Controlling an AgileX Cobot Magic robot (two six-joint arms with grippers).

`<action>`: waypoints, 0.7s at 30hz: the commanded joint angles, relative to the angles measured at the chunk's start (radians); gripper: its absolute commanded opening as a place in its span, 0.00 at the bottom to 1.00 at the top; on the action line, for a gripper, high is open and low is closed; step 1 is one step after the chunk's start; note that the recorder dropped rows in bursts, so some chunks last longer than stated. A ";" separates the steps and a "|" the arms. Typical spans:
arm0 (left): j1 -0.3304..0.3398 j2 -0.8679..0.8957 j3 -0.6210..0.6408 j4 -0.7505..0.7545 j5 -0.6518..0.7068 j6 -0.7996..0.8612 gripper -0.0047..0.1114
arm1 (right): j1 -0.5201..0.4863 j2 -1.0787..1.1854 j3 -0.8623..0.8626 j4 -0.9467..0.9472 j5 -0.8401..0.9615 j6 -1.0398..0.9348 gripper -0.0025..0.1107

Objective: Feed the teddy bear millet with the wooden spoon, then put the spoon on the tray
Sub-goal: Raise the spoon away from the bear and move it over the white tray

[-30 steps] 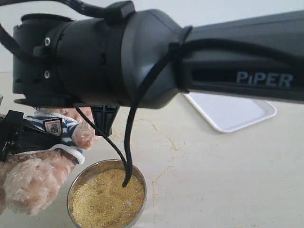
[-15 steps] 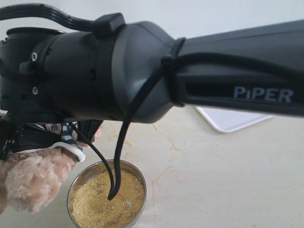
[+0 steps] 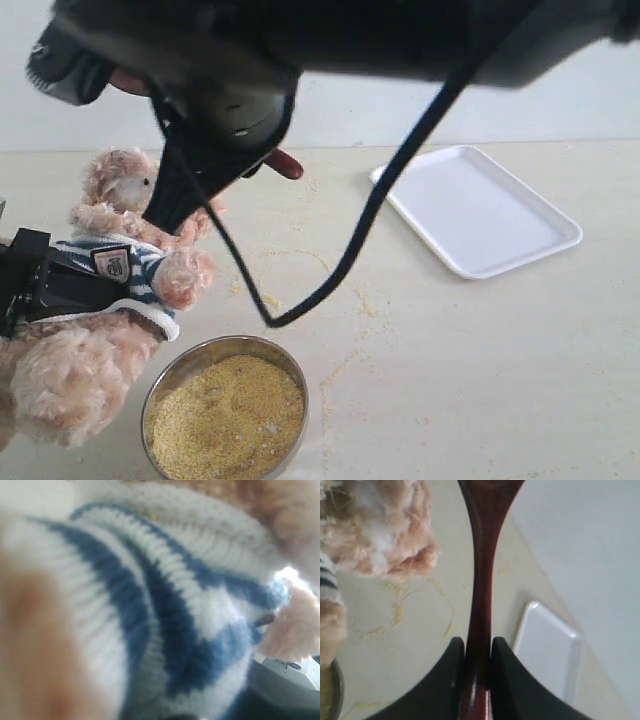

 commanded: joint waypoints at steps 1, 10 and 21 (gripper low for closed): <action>-0.005 -0.014 0.004 -0.047 0.017 0.005 0.08 | -0.144 -0.066 0.001 0.337 0.047 -0.177 0.02; -0.005 -0.014 0.004 -0.091 0.023 0.007 0.08 | -0.357 -0.182 0.001 0.489 0.064 -0.228 0.02; -0.005 -0.014 0.004 -0.098 0.023 0.055 0.08 | -0.634 -0.266 0.011 0.705 0.170 -0.387 0.02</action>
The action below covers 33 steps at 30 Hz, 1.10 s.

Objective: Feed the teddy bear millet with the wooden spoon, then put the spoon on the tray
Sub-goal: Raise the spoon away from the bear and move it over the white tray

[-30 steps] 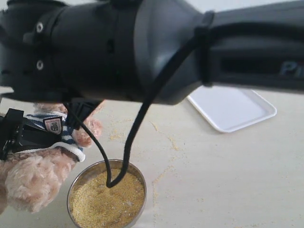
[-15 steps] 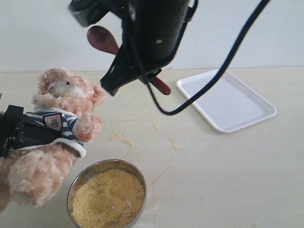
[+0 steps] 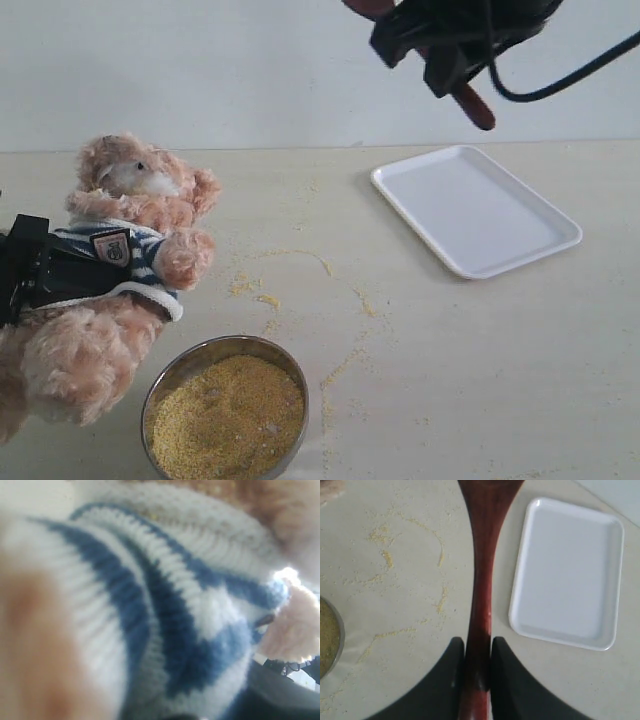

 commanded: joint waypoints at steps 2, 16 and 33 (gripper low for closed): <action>-0.005 -0.014 0.004 -0.029 0.023 0.031 0.08 | -0.173 -0.047 0.026 0.148 0.017 -0.115 0.02; -0.005 -0.014 0.004 -0.135 0.080 0.069 0.08 | -0.267 -0.073 0.396 0.201 -0.064 -0.304 0.02; -0.005 -0.014 0.004 -0.170 0.099 0.065 0.08 | -0.410 0.093 0.398 0.112 -0.378 -0.158 0.02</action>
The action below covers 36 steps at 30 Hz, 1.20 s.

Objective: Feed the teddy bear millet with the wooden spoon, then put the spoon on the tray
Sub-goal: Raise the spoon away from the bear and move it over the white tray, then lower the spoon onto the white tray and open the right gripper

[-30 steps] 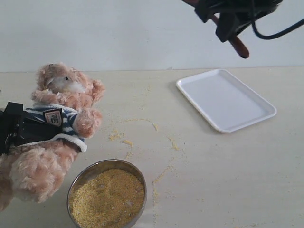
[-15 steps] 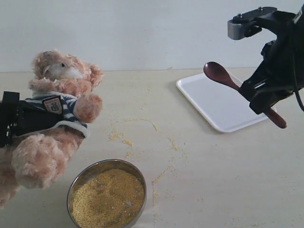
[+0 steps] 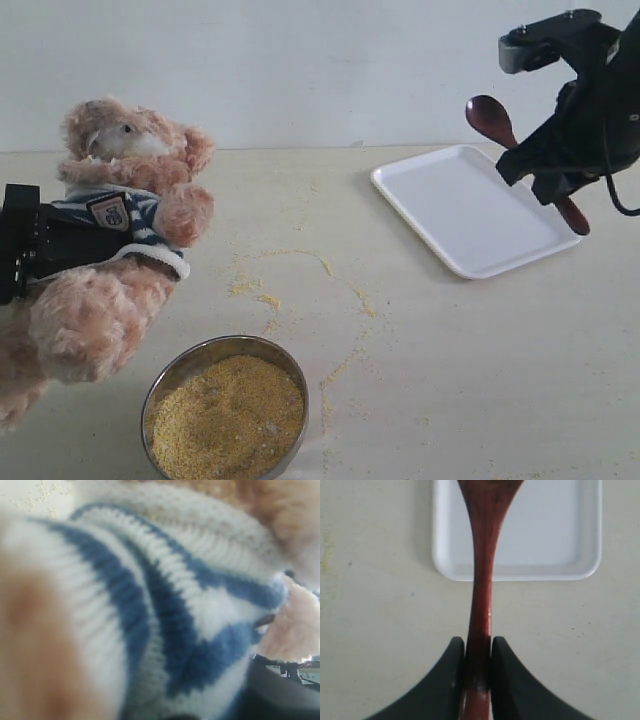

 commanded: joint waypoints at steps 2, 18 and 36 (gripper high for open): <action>-0.005 -0.014 0.004 -0.039 0.051 0.007 0.08 | -0.059 0.057 -0.001 0.008 -0.099 0.003 0.02; -0.005 -0.014 0.004 -0.041 0.048 -0.030 0.08 | -0.059 0.233 -0.001 0.044 -0.414 -0.017 0.02; -0.005 -0.014 0.004 -0.041 0.048 -0.030 0.08 | -0.059 0.496 -0.152 0.057 -0.570 0.019 0.02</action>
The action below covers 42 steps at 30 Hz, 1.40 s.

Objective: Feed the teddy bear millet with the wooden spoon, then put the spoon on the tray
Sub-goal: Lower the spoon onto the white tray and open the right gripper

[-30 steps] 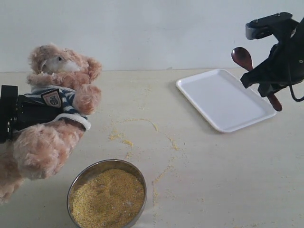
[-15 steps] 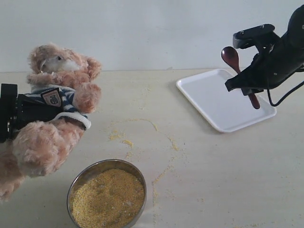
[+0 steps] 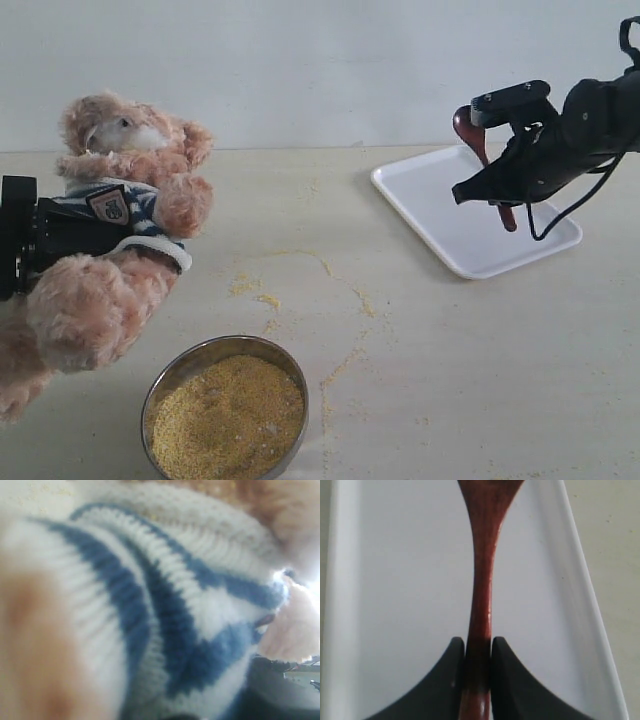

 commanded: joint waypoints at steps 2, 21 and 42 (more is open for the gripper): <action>-0.005 -0.014 0.004 -0.023 0.027 -0.004 0.08 | -0.005 0.122 -0.177 0.014 0.167 0.038 0.02; -0.005 -0.014 0.004 -0.053 0.049 0.000 0.08 | -0.004 0.187 -0.257 0.055 0.343 0.097 0.29; -0.005 -0.014 0.004 -0.057 0.041 0.040 0.08 | -0.004 -0.097 -0.217 0.023 0.450 0.156 0.28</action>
